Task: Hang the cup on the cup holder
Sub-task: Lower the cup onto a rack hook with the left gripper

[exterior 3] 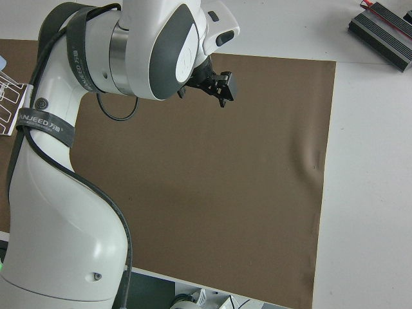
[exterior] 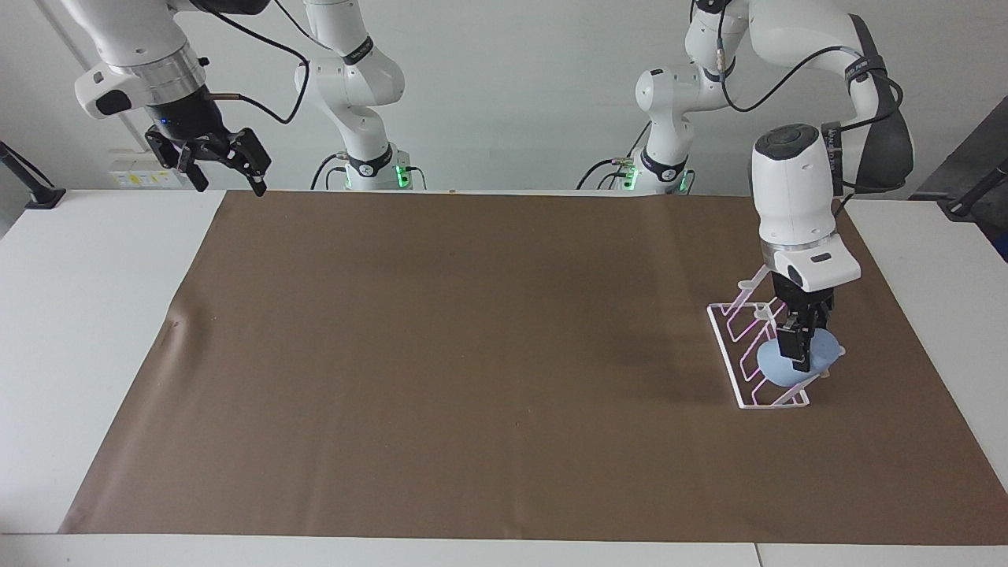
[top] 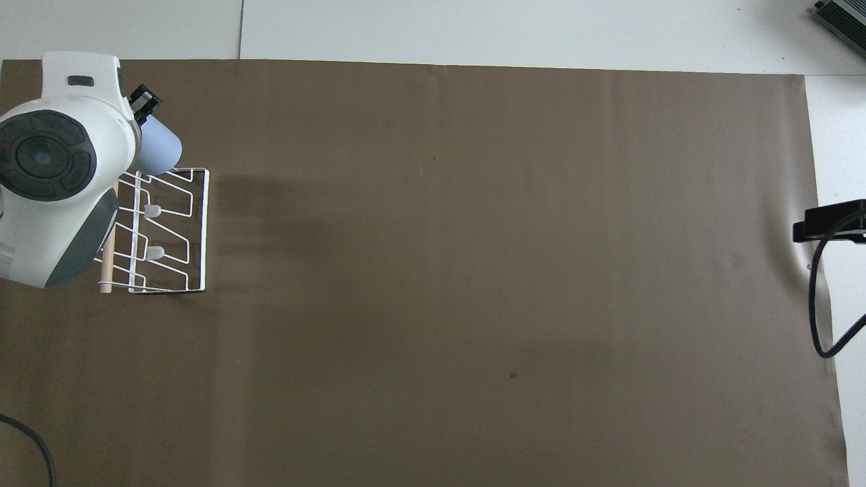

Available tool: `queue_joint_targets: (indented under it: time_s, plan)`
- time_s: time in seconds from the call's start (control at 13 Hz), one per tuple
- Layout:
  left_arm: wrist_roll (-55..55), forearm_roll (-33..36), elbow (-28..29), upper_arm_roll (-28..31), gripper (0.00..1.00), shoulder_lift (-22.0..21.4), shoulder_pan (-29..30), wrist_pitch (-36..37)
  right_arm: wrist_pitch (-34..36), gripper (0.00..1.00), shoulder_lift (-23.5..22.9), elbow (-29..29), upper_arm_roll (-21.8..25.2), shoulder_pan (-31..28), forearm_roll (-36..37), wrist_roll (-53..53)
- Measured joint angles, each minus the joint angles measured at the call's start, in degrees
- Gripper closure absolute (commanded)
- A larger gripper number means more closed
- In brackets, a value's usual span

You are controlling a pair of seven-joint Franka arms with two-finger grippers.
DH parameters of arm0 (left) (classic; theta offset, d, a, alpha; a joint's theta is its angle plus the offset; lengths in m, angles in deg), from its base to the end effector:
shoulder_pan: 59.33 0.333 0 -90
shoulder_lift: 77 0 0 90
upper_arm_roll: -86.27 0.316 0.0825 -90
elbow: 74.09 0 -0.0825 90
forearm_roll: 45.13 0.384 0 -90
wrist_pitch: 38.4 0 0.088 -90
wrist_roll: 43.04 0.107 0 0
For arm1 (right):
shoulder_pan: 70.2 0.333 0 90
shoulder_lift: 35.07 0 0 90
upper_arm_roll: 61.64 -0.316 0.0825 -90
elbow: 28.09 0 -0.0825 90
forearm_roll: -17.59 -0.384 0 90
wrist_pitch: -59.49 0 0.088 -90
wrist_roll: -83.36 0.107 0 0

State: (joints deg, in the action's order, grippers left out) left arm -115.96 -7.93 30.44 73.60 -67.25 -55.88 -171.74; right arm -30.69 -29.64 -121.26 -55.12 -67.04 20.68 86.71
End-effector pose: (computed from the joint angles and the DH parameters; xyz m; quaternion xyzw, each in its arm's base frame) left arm 0.6324 -0.0844 0.4807 -0.8890 -0.3492 -0.2850 0.0809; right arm 0.5239 -0.0397 0.6496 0.9978 -0.0588 0.0210 0.0216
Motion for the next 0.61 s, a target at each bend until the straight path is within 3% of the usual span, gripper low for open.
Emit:
queue_joint_targets:
  time_s: [0.61]
  plan:
    - [-3.38, 2.4, 7.32, -0.03, 1.0, -3.38, -0.03, -3.73, -0.52, 0.0, 0.18, -1.29, 0.27, 0.97, 1.18, 2.0]
